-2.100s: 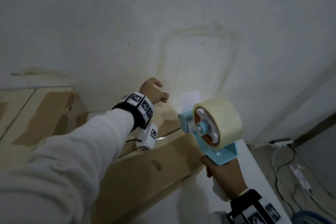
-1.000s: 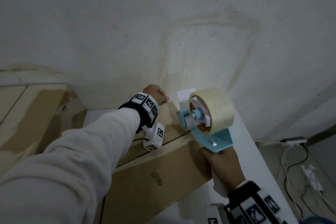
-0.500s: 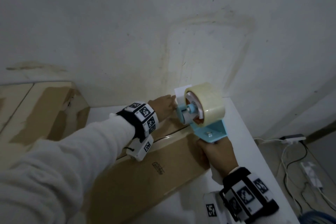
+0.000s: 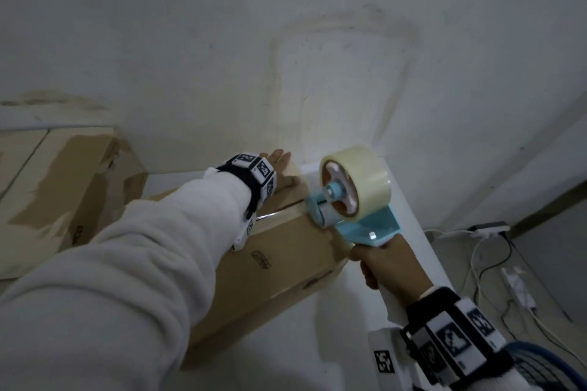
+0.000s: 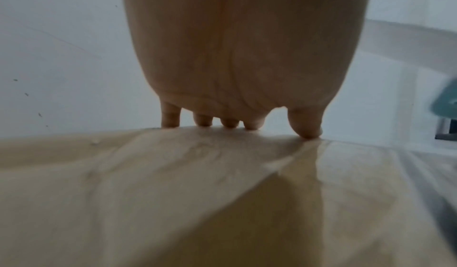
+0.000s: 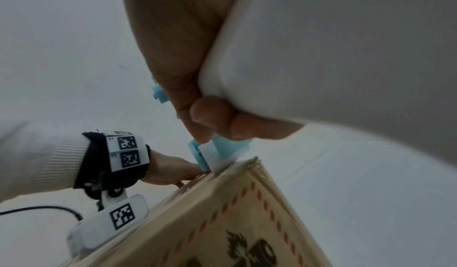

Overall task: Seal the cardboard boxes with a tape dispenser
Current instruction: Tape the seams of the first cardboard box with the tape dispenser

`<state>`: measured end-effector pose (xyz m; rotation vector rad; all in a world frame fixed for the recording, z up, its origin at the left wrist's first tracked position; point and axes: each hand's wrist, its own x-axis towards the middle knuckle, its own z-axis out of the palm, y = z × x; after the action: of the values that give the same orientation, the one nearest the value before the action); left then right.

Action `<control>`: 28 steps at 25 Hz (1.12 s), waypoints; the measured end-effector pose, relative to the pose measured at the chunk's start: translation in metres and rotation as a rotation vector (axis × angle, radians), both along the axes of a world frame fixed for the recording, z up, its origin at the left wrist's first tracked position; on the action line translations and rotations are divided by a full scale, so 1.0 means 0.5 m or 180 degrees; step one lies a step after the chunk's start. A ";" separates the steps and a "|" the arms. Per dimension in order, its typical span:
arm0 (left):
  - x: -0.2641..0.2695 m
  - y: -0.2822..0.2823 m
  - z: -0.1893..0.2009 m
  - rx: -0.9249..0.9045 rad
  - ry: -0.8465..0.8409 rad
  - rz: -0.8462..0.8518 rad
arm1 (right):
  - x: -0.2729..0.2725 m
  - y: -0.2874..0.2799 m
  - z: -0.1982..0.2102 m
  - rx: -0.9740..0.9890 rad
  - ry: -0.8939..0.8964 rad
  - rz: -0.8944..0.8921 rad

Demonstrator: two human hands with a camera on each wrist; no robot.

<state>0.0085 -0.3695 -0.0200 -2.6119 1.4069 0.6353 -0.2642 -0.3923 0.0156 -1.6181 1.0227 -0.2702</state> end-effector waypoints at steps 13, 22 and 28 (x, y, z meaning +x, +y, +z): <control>-0.258 0.111 0.122 -0.0085 -0.0058 -0.0505 | -0.071 0.041 -0.061 0.0101 -0.0191 -0.0439; -0.299 0.126 0.040 -0.0199 -0.0552 -0.0273 | -0.048 0.020 -0.055 0.0167 -0.0145 -0.0329; -0.222 0.110 0.025 -0.0130 -0.0613 -0.0138 | 0.035 -0.015 -0.013 -0.0010 0.0017 0.0124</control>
<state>-0.1027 -0.3144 -0.0073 -2.5839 1.4265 0.3425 -0.2469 -0.3998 0.0090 -1.6406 0.9943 -0.2414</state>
